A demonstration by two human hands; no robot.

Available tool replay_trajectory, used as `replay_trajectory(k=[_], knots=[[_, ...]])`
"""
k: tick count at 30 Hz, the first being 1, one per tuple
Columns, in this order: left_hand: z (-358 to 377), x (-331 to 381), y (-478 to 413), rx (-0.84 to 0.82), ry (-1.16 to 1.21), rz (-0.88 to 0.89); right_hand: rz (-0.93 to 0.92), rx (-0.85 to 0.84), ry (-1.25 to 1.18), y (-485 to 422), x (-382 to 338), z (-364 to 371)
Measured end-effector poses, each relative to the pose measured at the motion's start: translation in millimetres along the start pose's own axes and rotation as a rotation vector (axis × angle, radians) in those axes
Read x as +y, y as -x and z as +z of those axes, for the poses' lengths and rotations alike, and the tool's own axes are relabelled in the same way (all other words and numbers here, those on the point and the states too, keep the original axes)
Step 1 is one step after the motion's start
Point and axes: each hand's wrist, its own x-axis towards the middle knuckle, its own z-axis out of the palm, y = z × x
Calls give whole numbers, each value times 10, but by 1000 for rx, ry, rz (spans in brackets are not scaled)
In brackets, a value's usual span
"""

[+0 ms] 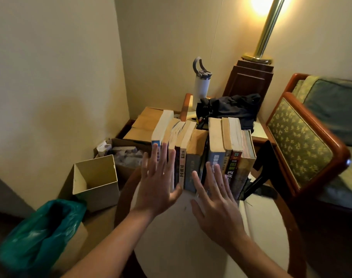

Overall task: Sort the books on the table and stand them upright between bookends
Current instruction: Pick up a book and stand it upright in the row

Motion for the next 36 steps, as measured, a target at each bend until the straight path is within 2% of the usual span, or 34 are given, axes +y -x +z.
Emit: replay_trajectory(k=[3, 6, 10, 13, 15, 19, 25, 36], knots=[[142, 175, 165, 55, 193, -185, -149, -6, -4, -340, 30, -373], [246, 383, 226, 63, 357, -407, -219, -59, -48, -803, 94, -647], [441, 553, 216, 139, 493, -598, -164, -260, -195, -1536, 234, -740], [617, 569, 145, 224, 544, -687, -91, -487, -236, -1998, 318, -584], [705, 551, 67, 292, 550, -691, -84, -575, -255, -2217, 348, -447], [800, 531, -131, 382, 556, -680, -87, -633, -306, -2490, 359, -208], [1031, 485, -321, 419, 487, -623, -90, -614, -360, -2693, 396, -35], [1293, 466, -493, 609, 372, -632, -182, -649, -207, -2610, 415, 62]])
